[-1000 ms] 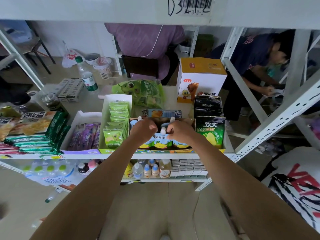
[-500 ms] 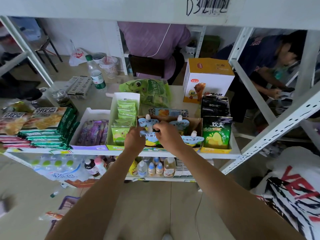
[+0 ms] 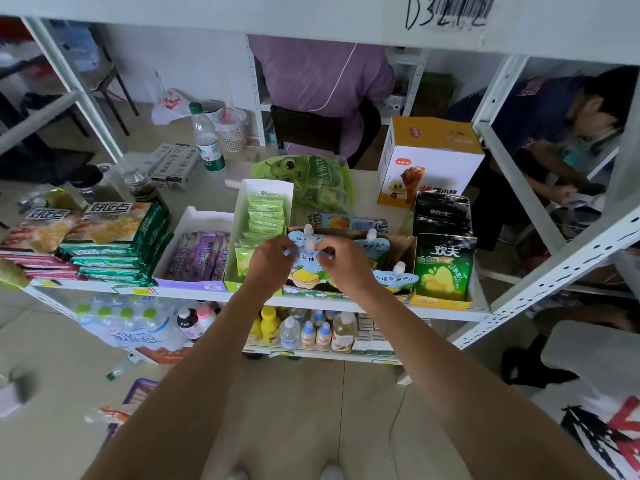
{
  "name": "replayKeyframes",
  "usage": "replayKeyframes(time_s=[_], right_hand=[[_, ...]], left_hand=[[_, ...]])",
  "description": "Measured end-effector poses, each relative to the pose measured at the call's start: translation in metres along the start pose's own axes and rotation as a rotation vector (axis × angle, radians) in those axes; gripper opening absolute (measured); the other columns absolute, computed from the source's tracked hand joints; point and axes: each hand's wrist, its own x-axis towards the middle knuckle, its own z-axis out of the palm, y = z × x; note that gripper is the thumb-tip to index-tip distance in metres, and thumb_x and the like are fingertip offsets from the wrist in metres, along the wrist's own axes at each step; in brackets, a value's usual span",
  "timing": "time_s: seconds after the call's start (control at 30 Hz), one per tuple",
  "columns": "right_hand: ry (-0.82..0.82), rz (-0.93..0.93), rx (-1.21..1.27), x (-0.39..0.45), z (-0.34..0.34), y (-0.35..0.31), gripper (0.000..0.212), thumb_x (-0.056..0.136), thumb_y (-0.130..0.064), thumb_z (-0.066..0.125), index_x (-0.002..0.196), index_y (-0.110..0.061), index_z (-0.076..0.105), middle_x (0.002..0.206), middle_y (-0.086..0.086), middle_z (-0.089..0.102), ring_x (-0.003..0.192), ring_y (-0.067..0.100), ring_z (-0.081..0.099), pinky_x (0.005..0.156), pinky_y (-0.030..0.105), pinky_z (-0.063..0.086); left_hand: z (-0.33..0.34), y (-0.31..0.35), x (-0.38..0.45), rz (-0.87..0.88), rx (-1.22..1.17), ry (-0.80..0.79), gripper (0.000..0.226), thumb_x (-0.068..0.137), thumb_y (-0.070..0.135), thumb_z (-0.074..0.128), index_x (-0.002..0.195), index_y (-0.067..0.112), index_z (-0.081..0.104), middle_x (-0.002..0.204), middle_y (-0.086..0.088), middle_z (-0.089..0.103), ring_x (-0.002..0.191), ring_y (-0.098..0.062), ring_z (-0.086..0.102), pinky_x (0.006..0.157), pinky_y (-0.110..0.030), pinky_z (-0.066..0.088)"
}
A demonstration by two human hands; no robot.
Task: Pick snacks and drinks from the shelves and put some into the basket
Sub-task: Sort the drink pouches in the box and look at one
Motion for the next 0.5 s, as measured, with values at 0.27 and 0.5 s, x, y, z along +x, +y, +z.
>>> replayKeyframes(time_s=[0.27, 0.5], right_hand=[[-0.237, 0.147, 0.633, -0.022, -0.043, -0.022, 0.007, 0.094, -0.013, 0.063, 0.094, -0.008, 0.069, 0.075, -0.006, 0.068, 0.052, -0.001, 0.053, 0.053, 0.012, 0.038], [-0.041, 0.274, 0.812, -0.033, -0.039, -0.028, 0.017, 0.091, -0.02, 0.067, 0.089, -0.004, 0.066, 0.057, -0.003, 0.048, 0.043, 0.003, 0.036, 0.045, 0.019, 0.033]], left_hand=[[-0.047, 0.019, -0.022, 0.022, -0.44, 0.084, 0.001, 0.09, 0.004, 0.066, 0.09, 0.005, 0.066, 0.058, -0.007, 0.06, 0.047, -0.011, 0.044, 0.05, -0.024, 0.038], [-0.048, 0.033, -0.067, -0.087, -0.827, 0.045, 0.018, 0.097, 0.022, 0.058, 0.107, 0.01, 0.068, 0.099, -0.01, 0.072, 0.088, -0.019, 0.068, 0.077, -0.032, 0.057]])
